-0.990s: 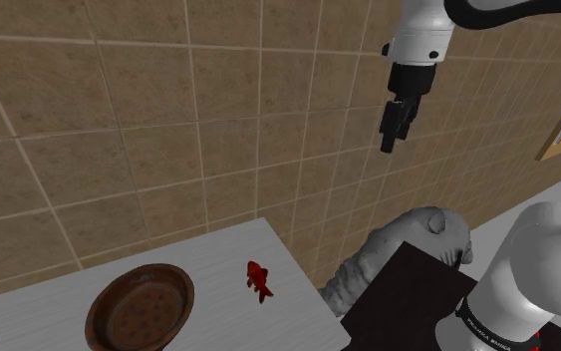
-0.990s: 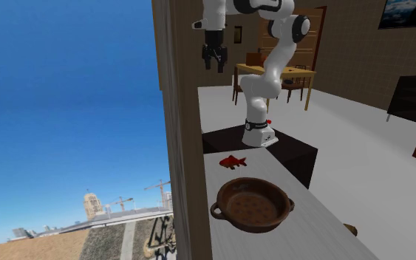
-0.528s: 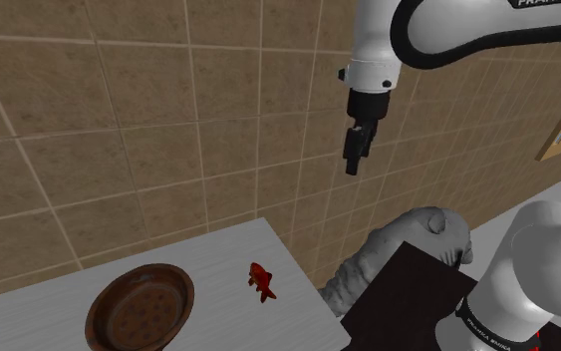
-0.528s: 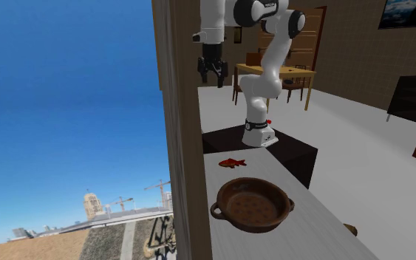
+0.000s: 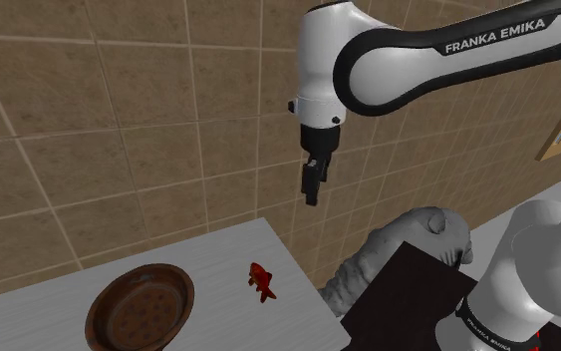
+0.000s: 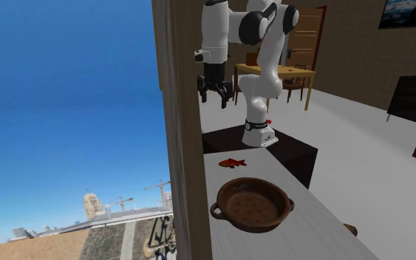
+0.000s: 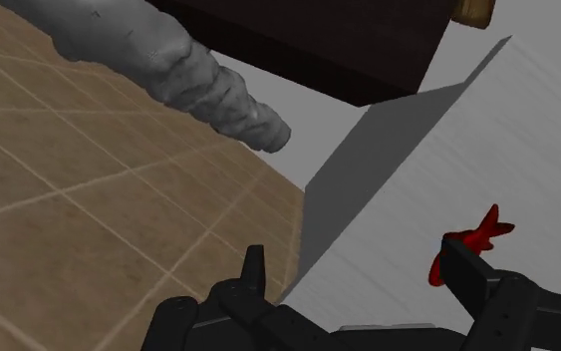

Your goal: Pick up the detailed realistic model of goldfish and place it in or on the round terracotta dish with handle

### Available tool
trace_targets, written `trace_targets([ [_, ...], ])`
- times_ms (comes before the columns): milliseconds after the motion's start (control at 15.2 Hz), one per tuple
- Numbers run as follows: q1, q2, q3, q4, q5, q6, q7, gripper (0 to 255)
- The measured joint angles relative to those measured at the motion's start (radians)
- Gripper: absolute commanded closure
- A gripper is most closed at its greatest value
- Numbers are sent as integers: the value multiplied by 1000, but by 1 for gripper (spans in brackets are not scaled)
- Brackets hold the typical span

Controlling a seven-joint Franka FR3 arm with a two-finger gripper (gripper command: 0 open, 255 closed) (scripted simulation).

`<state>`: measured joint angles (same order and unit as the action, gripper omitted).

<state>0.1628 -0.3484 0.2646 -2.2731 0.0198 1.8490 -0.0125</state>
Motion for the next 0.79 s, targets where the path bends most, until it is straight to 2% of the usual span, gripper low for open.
trace_targets([
  [528,59,236,101,86,-59,123,19,0],
  [792,92,369,142,161,-116,159,36,0],
])
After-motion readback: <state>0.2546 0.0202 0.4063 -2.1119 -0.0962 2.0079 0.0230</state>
